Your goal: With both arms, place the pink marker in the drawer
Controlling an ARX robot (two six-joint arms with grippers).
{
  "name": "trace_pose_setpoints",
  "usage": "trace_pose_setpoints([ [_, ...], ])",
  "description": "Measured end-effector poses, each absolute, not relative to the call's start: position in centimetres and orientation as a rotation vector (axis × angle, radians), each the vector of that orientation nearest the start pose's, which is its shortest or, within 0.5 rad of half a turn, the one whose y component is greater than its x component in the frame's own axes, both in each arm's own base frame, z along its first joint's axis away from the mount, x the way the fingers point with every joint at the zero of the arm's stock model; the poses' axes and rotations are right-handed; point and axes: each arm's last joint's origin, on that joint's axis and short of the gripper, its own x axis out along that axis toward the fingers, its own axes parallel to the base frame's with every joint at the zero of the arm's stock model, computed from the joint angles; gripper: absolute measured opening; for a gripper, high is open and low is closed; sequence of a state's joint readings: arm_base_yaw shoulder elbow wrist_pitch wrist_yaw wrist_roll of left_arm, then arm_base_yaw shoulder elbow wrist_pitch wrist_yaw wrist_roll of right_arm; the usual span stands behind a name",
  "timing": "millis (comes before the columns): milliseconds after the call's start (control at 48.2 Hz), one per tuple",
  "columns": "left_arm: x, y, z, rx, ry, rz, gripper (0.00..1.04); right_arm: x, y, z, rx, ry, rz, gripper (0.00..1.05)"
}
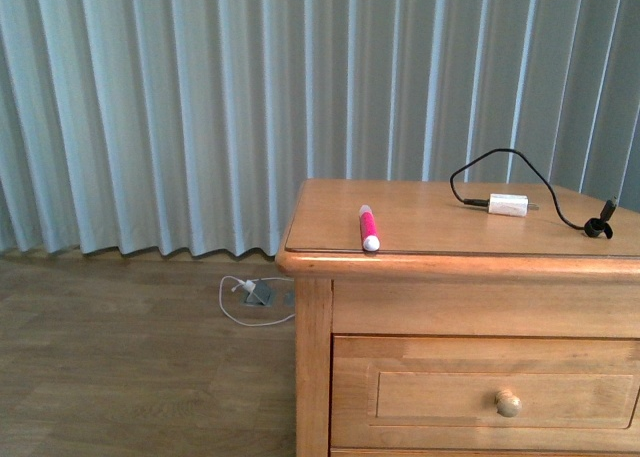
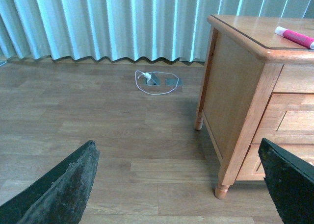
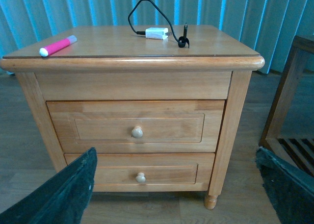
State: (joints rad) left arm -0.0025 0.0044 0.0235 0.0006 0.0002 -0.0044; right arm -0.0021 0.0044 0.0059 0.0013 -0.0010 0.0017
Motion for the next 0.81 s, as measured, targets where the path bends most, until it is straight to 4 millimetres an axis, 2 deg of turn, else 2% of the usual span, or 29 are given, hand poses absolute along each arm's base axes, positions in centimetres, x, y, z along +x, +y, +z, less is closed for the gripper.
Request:
trace_pose_setpoints([
  [808,9.65,-0.02,17.12,-0.004,-0.020,-0.002,0.99,9.76,-0.02,16.53,0.001,-0.003,-0.002,0.96],
])
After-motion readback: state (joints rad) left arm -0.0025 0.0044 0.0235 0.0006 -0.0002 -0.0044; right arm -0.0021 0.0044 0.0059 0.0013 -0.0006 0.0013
